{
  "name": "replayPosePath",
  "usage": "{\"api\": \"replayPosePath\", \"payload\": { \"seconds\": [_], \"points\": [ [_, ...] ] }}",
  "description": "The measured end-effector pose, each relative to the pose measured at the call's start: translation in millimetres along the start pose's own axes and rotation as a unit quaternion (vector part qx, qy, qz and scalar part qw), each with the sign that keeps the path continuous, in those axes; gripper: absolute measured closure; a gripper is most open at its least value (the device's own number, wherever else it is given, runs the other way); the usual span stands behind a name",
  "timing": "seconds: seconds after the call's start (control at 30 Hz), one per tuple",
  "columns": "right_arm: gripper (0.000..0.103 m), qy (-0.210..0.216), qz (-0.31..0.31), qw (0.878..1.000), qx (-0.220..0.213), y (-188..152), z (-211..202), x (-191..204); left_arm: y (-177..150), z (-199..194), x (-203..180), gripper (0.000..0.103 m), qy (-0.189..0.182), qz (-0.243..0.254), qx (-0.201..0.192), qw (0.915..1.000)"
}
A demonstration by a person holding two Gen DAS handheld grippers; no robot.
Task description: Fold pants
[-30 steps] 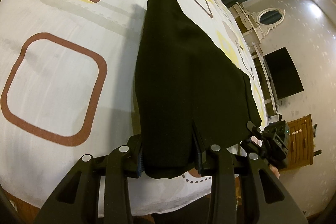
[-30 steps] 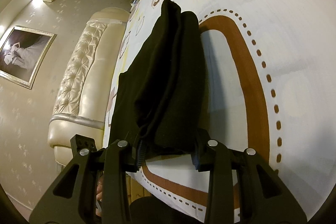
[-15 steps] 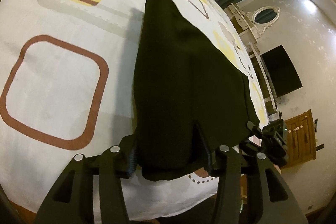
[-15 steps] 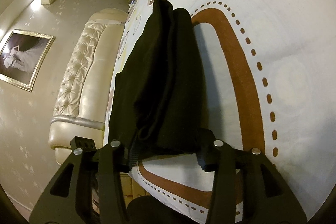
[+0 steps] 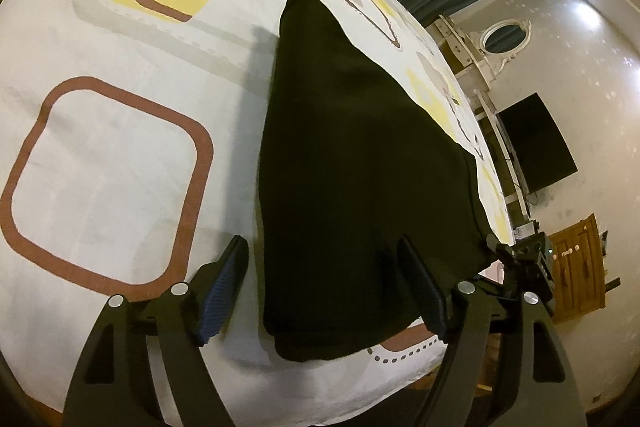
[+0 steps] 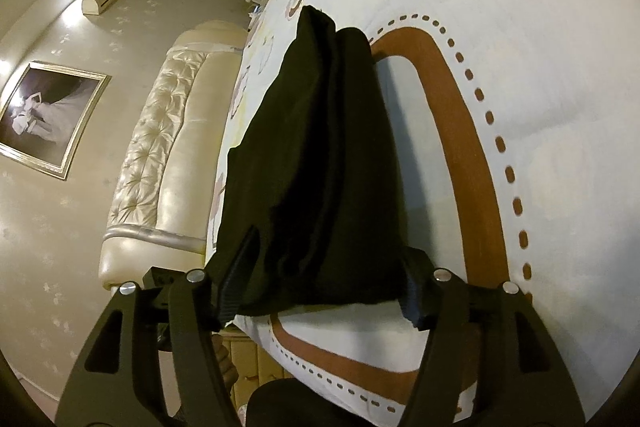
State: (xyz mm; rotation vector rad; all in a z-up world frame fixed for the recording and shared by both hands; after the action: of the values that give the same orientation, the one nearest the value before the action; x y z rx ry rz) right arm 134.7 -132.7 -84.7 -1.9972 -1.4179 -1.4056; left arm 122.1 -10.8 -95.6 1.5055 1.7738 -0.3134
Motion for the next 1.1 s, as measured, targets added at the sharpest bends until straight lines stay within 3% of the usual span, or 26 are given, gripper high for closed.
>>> {"api": "replayPosePath", "payload": {
  "seconds": [0.03, 0.1, 0.2, 0.47, 0.53, 0.63, 0.7, 0.77, 0.9, 1.1],
  "points": [
    [0.046, -0.012, -0.006, 1.0, 0.003, -1, 1, -1, -1, 0, 1, 0.035, 0.006, 0.003, -0.001, 1.0],
    [0.061, -0.023, -0.011, 1.0, 0.011, -3, 3, -2, -3, 2, 0, 0.052, -0.003, 0.01, 0.01, 0.9999],
    [0.067, -0.019, -0.008, 1.0, 0.007, -5, -1, -1, -4, -2, 0, 0.061, -0.006, 0.007, 0.012, 0.9999],
    [0.069, -0.011, -0.016, 1.0, 0.011, -14, -14, 4, -14, -11, -1, 0.066, 0.001, 0.014, 0.015, 0.9998],
    [0.069, -0.012, -0.011, 1.0, 0.013, -17, -12, -4, -15, -11, -1, 0.065, 0.002, 0.021, 0.014, 0.9997],
    [0.063, -0.005, 0.003, 1.0, 0.009, -17, -10, -9, -13, -11, 0, 0.054, 0.01, 0.025, 0.008, 0.9996],
    [0.056, 0.0, 0.003, 1.0, 0.008, -18, -10, -5, -12, -13, 2, 0.036, 0.026, 0.024, -0.003, 0.9994],
    [0.048, -0.001, -0.005, 1.0, 0.008, -18, -12, -2, -12, -18, 4, 0.024, 0.044, 0.026, -0.021, 0.9985],
    [0.033, -0.002, -0.012, 1.0, 0.004, -20, -21, 2, -14, -24, 6, 0.02, 0.076, 0.039, -0.032, 0.9958],
    [0.023, -0.03, -0.017, 0.999, 0.003, -29, -40, 1, -23, -37, 4, 0.019, 0.113, 0.044, -0.05, 0.9914]
  ]
}}
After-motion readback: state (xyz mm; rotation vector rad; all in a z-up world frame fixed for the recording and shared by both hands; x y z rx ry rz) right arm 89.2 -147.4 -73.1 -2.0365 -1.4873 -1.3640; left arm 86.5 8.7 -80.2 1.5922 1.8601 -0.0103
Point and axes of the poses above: each gripper's, at about its wrist camera, not at the fingertips, and z roughly the way its jaws point, x to its left, y to its top, the point moved 7 cm from there along z, roughly the way its jaws point, and after that the axes turned 7 degrees about -z, right-handed, at the moved point
